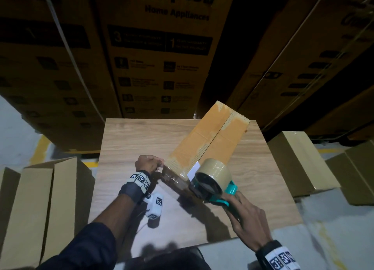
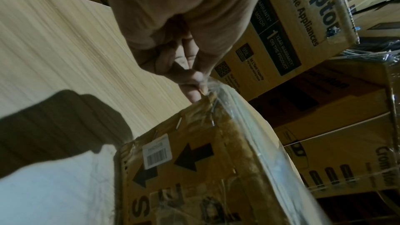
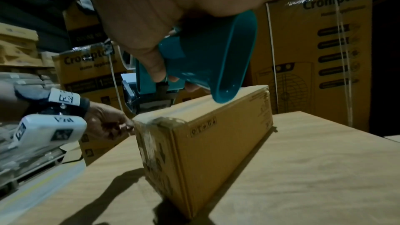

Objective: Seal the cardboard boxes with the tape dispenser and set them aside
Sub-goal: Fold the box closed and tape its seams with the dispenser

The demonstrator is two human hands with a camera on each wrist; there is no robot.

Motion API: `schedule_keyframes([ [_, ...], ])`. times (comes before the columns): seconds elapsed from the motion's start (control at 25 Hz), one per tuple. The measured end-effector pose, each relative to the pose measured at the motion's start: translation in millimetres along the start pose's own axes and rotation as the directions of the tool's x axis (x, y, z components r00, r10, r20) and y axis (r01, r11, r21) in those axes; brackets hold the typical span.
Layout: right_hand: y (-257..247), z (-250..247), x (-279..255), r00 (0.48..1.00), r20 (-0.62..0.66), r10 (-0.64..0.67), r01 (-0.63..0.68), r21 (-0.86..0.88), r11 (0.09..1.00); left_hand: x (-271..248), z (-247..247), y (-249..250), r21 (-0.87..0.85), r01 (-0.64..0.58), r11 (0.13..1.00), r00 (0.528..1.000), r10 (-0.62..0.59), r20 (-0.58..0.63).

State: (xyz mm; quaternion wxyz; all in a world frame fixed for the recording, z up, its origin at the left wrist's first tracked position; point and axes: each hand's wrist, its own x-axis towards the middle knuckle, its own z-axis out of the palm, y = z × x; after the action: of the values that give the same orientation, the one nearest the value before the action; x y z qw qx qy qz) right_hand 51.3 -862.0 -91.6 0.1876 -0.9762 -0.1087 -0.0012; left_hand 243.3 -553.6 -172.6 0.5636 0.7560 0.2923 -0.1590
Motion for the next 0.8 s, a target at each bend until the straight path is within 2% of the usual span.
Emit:
schedule_keyframes([
  [0.16, 6, 18, -5, 0.999, 0.043, 0.030, -0.029, -0.037, 0.999, 0, 2, -2, -0.023, 0.010, 1.000, 1.000, -0.009, 0.015],
  [0.44, 12, 19, -2, 0.996, 0.076, 0.037, -0.031, -0.078, 0.996, 6, 3, -9, -0.029, 0.045, 0.999, 0.999, -0.044, 0.020],
  [0.64, 15, 22, -2, 0.995, 0.086, 0.050, -0.045, -0.058, 0.997, 4, 8, -15, -0.013, 0.022, 1.000, 0.999, -0.022, -0.034],
  [0.68, 16, 22, -2, 0.995, 0.082, 0.050, -0.045, -0.059, 0.997, 1, 5, -22, 0.092, 0.014, 0.996, 0.999, -0.011, -0.032],
  [0.72, 16, 21, -3, 0.996, 0.080, 0.049, -0.044, -0.060, 0.997, -1, 3, -37, 0.267, -0.003, 0.964, 1.000, 0.009, -0.022],
  [0.76, 16, 20, -3, 0.996, 0.083, 0.044, -0.039, -0.055, 0.998, -4, 0, -54, 0.441, 0.005, 0.897, 1.000, 0.006, -0.023],
  [0.8, 16, 19, -4, 0.996, 0.081, 0.035, -0.031, -0.049, 0.998, -8, -3, -71, 0.532, -0.007, 0.847, 1.000, 0.022, -0.022],
])
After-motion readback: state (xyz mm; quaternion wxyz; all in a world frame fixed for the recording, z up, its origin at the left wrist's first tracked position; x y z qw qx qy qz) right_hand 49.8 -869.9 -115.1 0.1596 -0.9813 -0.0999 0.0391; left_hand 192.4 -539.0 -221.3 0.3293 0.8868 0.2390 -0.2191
